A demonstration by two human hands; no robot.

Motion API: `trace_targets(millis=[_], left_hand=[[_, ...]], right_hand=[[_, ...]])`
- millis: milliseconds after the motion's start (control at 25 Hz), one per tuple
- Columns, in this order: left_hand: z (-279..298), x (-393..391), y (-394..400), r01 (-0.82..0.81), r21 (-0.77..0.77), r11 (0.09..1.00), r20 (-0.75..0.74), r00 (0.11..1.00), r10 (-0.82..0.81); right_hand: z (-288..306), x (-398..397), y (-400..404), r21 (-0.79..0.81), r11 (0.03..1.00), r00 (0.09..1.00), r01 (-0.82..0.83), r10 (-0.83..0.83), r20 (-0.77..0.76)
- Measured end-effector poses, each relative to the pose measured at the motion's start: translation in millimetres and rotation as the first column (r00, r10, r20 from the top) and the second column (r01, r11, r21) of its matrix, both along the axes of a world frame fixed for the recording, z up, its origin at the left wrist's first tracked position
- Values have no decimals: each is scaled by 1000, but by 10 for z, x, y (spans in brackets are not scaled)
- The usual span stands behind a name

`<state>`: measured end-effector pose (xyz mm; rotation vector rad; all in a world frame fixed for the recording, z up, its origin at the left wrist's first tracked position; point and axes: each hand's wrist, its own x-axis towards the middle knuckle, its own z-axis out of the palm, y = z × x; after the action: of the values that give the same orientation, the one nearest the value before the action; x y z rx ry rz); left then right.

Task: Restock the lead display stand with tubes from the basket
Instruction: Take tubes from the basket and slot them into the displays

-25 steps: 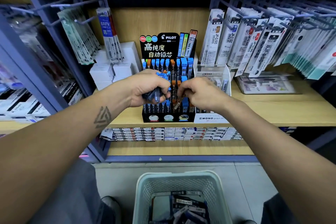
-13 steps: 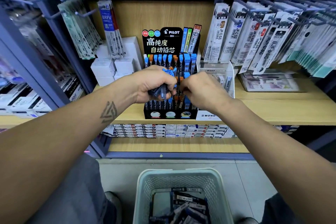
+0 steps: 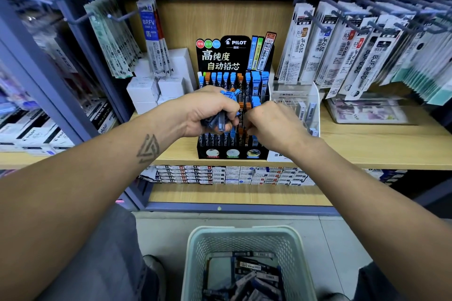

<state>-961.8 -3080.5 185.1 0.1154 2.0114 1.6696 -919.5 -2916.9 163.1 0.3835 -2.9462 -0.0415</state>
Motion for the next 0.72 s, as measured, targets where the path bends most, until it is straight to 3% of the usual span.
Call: trace_targets(millis=[200, 280, 320, 360, 440, 480, 560, 720], left_hand=[[-22, 13, -22, 32, 0, 999, -4, 999, -32], [-40, 36, -22, 78, 16, 997, 10, 997, -79], [-49, 51, -19, 109, 27, 994, 13, 994, -109], [-58, 71, -13, 138, 38, 990, 16, 990, -138], [-75, 102, -1, 188, 54, 981, 25, 982, -189], [-79, 116, 5, 214, 64, 975, 30, 976, -216], [-86, 129, 6, 252, 81, 964, 31, 967, -255], [-90, 113, -21, 253, 67, 965, -3, 967, -254]], right_hand=[[-165, -33, 47, -131, 991, 998, -35, 41, 44], [-134, -67, 79, -288, 957, 999, -24, 35, 35], [-97, -88, 92, -449, 893, 999, 7, 12, 40], [-51, -94, 91, -655, 753, 996, 62, -7, 85], [20, -81, 67, -933, 310, 978, 181, 43, 203], [28, -83, 74, -964, 163, 972, 209, 73, 223], [22, -75, 103, -973, 57, 964, 224, 132, 230], [34, -63, 159, -968, -28, 944, 247, 232, 234]])
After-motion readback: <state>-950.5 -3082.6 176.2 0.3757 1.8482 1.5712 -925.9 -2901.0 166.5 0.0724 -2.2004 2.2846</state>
